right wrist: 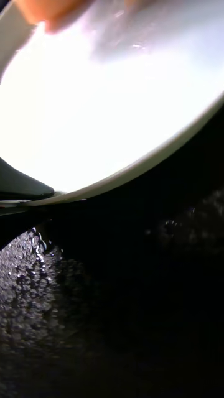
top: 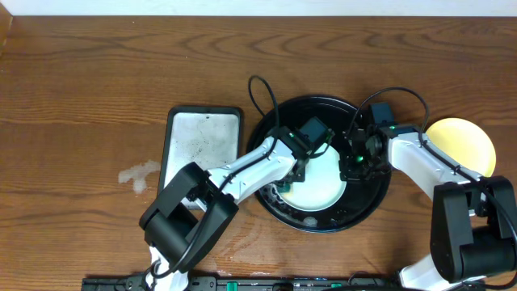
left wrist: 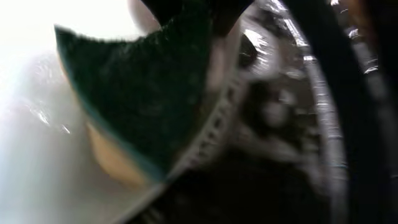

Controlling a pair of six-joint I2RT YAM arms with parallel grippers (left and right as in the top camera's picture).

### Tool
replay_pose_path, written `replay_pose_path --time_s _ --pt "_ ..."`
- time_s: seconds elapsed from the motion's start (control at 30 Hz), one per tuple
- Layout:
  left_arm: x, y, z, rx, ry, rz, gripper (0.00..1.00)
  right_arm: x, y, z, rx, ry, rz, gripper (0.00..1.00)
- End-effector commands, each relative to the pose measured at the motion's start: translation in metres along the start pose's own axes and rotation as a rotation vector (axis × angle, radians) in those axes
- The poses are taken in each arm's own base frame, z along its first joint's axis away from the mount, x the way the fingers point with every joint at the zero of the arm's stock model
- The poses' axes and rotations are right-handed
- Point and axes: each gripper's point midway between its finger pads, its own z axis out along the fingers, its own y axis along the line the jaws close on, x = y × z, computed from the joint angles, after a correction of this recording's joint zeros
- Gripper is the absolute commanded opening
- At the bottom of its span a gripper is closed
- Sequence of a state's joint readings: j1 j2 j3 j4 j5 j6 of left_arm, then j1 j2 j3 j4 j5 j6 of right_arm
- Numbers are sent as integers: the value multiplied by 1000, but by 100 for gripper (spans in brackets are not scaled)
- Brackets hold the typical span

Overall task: Clean dirty plates on tray and stack at the side
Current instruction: 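Scrub the pale mint plate with the sponge, right gripper holding rim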

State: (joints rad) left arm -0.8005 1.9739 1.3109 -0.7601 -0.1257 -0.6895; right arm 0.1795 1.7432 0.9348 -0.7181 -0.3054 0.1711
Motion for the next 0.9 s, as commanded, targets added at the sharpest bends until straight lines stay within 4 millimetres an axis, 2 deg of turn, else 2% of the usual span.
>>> replay_pose_path --time_s 0.0,0.07,0.13,0.2,0.3,0.4,0.67,0.87 --pt "-21 65 16 -334 -119 81 7 8 -12 12 54 38 8 1" --pt "-22 62 17 -318 -123 71 7 9 -12 12 54 39 9 1" --pt "-18 45 22 -222 -90 55 8 9 -12 12 54 41 9 1" --pt "-6 6 28 -12 0 34 8 9 -12 12 54 41 9 1" --pt "9 -51 23 289 118 29 8 9 -12 12 54 41 10 1" --pt "18 -87 11 482 201 12 8 9 -12 12 54 40 16 1" --pt "27 -122 -4 618 229 18 8 9 -12 12 54 40 17 1" --pt "36 -129 -10 661 267 42 8 9 -12 12 54 40 17 1"
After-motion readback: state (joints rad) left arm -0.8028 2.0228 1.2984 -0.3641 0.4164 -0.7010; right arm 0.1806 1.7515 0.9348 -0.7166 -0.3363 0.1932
